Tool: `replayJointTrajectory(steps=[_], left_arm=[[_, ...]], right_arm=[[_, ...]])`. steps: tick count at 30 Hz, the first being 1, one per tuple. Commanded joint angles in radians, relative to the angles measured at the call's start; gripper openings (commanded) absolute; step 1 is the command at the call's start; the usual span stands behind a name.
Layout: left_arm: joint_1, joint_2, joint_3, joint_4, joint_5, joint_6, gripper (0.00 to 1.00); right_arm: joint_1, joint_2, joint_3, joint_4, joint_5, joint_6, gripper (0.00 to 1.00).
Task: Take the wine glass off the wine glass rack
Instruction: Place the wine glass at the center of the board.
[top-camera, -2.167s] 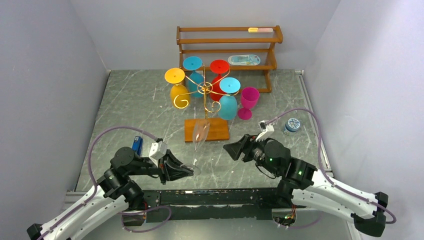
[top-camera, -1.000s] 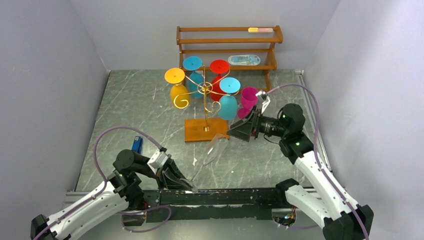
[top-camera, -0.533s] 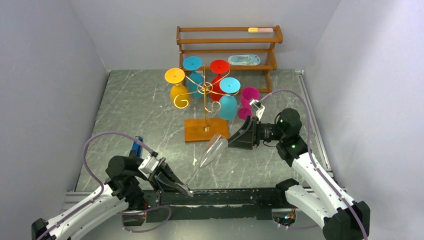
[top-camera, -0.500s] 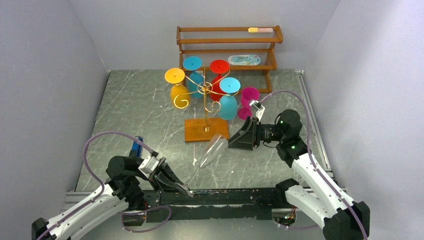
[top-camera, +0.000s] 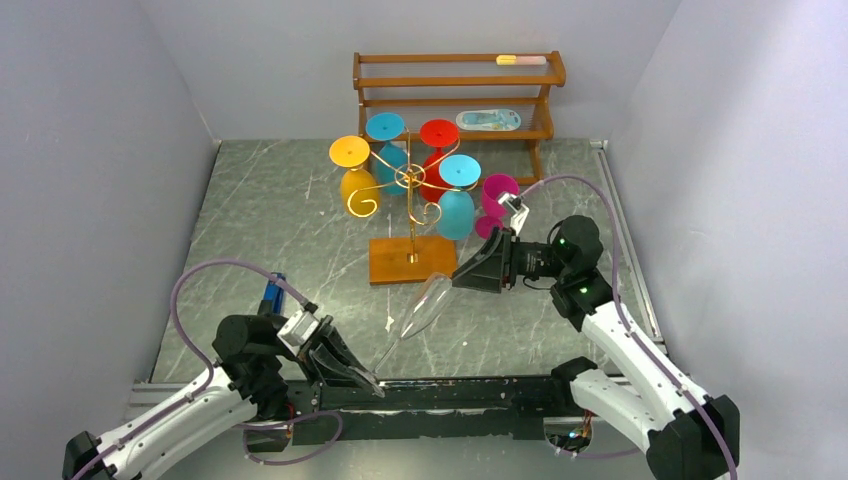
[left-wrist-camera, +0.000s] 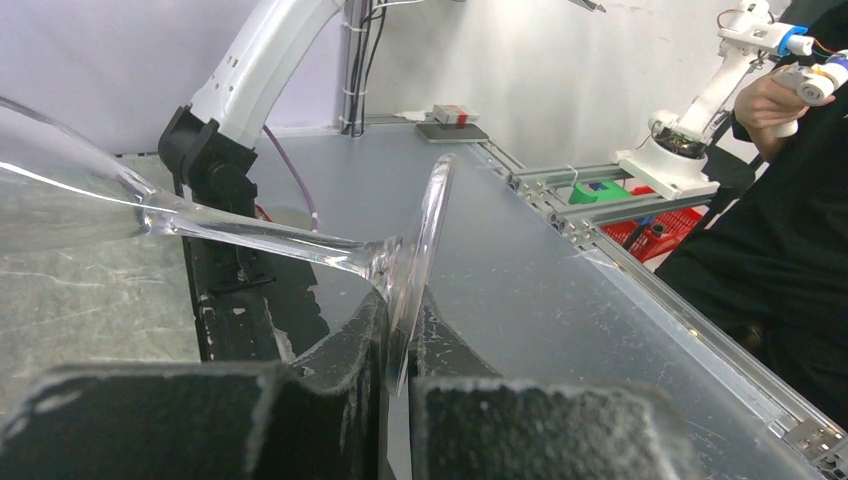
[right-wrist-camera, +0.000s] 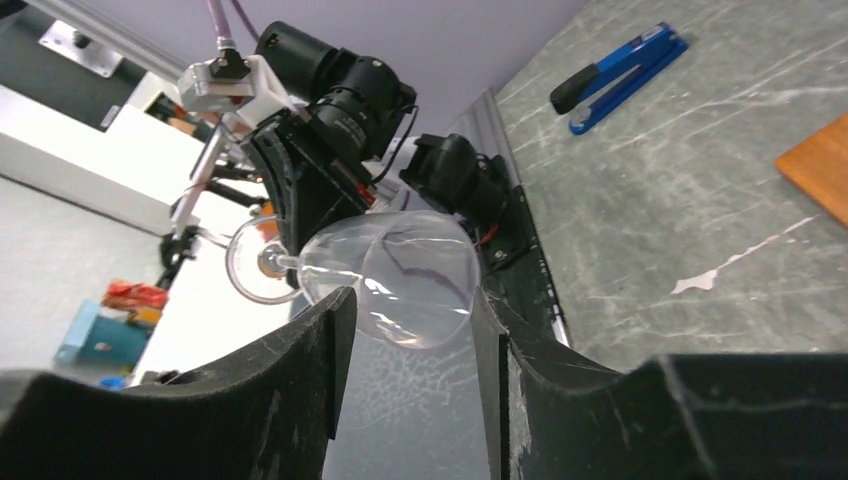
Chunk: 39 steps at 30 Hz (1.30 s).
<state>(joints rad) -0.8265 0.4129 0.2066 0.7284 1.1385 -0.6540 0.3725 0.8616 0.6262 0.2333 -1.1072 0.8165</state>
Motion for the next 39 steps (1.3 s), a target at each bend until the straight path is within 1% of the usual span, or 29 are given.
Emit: replayJointTrajectory(steps=[1, 4, 8, 12, 15, 16, 17, 19, 20, 21, 26, 29, 31, 35, 36, 38, 39], left_arm=[[-0.004, -0.001, 0.005, 0.053, 0.01, 0.027, 0.05], [-0.004, 0.017, 0.006, 0.054, 0.01, 0.024, 0.05], [-0.004, 0.036, 0.007, 0.062, 0.014, 0.017, 0.05], [-0.004, 0.021, 0.009, 0.035, 0.009, 0.034, 0.05], [-0.004, 0.007, 0.011, 0.01, 0.002, 0.053, 0.05], [-0.005, 0.005, 0.015, 0.0, 0.0, 0.059, 0.05], [-0.004, 0.003, 0.015, -0.006, 0.0, 0.063, 0.05], [-0.004, 0.005, 0.017, -0.009, 0.0, 0.064, 0.05], [-0.005, 0.007, 0.016, -0.009, 0.001, 0.063, 0.05], [-0.005, 0.008, 0.016, -0.008, 0.001, 0.062, 0.05], [-0.005, 0.012, 0.019, -0.023, -0.002, 0.072, 0.05], [-0.005, 0.01, 0.022, -0.039, -0.006, 0.083, 0.05], [-0.005, 0.009, 0.025, -0.058, -0.011, 0.095, 0.05], [-0.005, 0.003, 0.029, -0.084, -0.023, 0.121, 0.05], [-0.005, 0.001, 0.03, -0.09, -0.028, 0.127, 0.05], [-0.005, -0.002, 0.031, -0.108, -0.033, 0.142, 0.05], [-0.004, -0.004, 0.034, -0.114, -0.036, 0.147, 0.07]], right_arm=[[0.037, 0.026, -0.029, 0.198, -0.052, 0.151, 0.5], [0.094, 0.026, -0.011, 0.154, -0.041, 0.113, 0.53], [0.211, 0.046, 0.005, 0.166, -0.028, 0.097, 0.53], [0.235, 0.053, 0.008, 0.142, 0.011, 0.075, 0.45], [0.235, 0.048, 0.011, 0.137, 0.018, 0.069, 0.4], [0.235, 0.047, 0.008, 0.169, 0.007, 0.09, 0.39], [0.234, 0.044, -0.004, 0.237, -0.018, 0.133, 0.39], [0.233, 0.034, -0.041, 0.421, -0.05, 0.248, 0.39], [0.233, 0.028, -0.052, 0.479, -0.055, 0.287, 0.39], [0.232, 0.023, -0.054, 0.495, -0.055, 0.302, 0.39], [0.233, 0.012, -0.001, 0.302, -0.049, 0.198, 0.31], [0.233, 0.008, -0.014, 0.355, -0.073, 0.24, 0.23], [0.233, 0.007, -0.024, 0.39, -0.08, 0.266, 0.15], [0.233, 0.0, -0.029, 0.371, -0.081, 0.254, 0.02], [0.234, -0.004, -0.028, 0.36, -0.078, 0.244, 0.0], [0.234, -0.01, -0.025, 0.324, -0.065, 0.215, 0.0], [0.235, -0.01, -0.022, 0.303, -0.06, 0.199, 0.0]])
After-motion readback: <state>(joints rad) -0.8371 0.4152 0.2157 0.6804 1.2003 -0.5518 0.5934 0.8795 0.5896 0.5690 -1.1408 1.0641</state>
